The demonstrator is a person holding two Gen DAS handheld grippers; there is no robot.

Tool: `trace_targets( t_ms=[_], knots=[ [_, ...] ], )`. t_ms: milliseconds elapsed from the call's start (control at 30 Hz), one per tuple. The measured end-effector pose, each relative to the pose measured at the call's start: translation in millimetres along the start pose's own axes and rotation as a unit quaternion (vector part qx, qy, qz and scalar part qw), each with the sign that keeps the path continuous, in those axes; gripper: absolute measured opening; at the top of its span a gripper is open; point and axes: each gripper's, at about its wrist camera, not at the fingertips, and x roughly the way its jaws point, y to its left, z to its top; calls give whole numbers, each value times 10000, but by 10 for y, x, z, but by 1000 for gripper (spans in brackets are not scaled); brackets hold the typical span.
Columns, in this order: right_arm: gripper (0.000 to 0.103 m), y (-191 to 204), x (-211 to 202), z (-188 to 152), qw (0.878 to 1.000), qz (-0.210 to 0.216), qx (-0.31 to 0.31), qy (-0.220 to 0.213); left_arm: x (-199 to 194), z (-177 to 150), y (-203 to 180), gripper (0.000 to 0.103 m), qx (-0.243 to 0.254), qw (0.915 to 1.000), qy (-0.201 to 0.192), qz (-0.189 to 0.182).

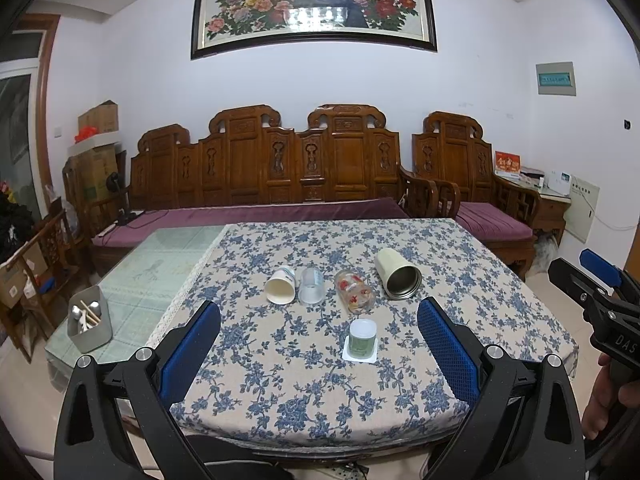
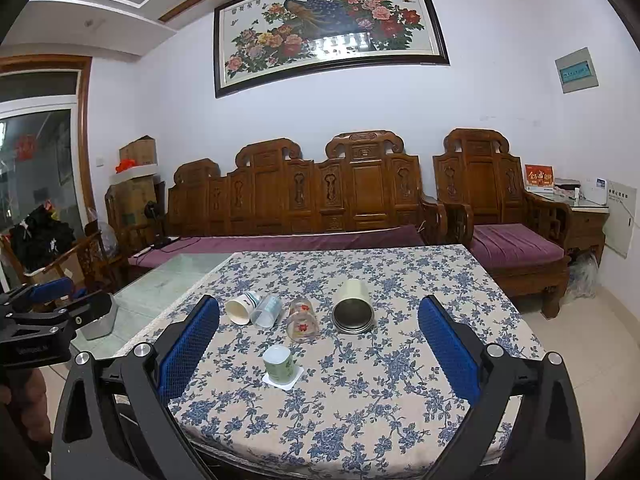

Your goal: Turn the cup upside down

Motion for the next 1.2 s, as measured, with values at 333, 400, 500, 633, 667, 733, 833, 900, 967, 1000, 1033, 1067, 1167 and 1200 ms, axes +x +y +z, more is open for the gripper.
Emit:
trace_targets(
  t_ms=[333,400,500,633,667,733,833,900,967,1000,1033,1067,1167,1200],
  knots=[
    [100,-1,0,-1,10000,0,-1,-4,2,2,-8,95,6,10000,-9,6],
    [100,9,-5,1,10000,-2,1,-8,3,2,-9,95,9,10000,-9,-1],
    [100,8,-6,0,10000,1,1,-9,3,4,-11,95,13,10000,-14,-5],
    [100,23,-14,7,10000,7,-4,-18,-4,17,-19,95,19,10000,-28,-19],
    [100,25,-16,7,10000,9,-3,-24,-7,16,-23,95,22,10000,-33,-20],
    [100,34,-14,13,10000,10,0,-25,-9,18,-29,95,26,10000,-34,-23],
    [100,33,-17,11,10000,11,-4,-24,-4,19,-31,95,21,10000,-35,-25],
    [100,30,-17,11,10000,13,-1,-25,-9,17,-35,95,23,10000,-35,-24],
    [100,31,-17,9,10000,12,1,-29,-11,16,-35,95,25,10000,-37,-23],
    [100,30,-17,9,10000,12,-2,-26,-10,16,-35,95,22,10000,-37,-24],
    [100,30,-17,8,10000,11,-1,-26,-10,15,-35,95,23,10000,-37,-22],
    [100,29,-17,8,10000,10,1,-27,-11,15,-35,95,24,10000,-39,-22],
    [100,31,-18,8,10000,13,9,-26,-10,13,-34,95,25,10000,-37,-24],
    [100,27,-18,7,10000,14,7,-28,-2,15,-38,95,29,10000,-34,-19]
  ],
)
